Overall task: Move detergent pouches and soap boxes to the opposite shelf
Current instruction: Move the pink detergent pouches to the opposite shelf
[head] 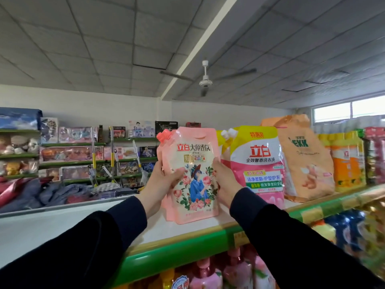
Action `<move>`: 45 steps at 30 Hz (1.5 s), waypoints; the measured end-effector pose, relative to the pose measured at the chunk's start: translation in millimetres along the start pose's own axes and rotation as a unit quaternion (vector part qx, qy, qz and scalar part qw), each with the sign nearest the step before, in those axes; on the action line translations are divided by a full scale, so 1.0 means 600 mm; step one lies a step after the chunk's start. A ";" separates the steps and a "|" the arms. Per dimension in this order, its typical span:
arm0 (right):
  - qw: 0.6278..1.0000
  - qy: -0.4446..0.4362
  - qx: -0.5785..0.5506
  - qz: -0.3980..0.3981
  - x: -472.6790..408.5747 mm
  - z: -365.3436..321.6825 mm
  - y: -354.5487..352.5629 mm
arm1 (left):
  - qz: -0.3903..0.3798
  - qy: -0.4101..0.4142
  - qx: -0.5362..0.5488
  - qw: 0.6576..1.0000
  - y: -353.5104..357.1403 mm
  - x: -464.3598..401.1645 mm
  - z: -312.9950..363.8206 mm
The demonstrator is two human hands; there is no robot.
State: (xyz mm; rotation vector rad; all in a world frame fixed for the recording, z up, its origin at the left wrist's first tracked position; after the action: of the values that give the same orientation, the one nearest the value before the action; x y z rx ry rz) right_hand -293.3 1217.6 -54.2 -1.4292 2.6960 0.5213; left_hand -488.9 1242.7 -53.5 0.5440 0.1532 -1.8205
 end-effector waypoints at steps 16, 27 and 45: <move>0.993 -0.073 0.059 0.071 0.067 0.019 -0.009 | -0.010 -0.012 0.008 1.000 0.017 -0.004 -0.024; 0.987 -0.138 0.076 -0.019 0.121 0.004 -0.033 | -0.004 -0.017 0.015 1.000 0.023 -0.013 -0.008; 0.990 -0.123 -0.029 0.055 0.086 -0.043 -0.008 | -0.003 -0.053 0.089 0.995 0.031 -0.062 0.081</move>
State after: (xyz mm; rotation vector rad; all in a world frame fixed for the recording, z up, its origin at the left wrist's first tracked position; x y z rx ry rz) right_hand -316.2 1165.9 -41.1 -1.1455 2.5916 0.7352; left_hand -477.3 1251.0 9.1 0.5689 -0.0810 -1.8748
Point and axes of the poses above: each hand's wrist, its own x-axis away from the middle knuckle, its own y-axis out of the palm, z = x × y, the point moved 5 cm from there along -x, towards the middle knuckle, and after that the axes turned 10 degrees about z, right-handed, at the moved point
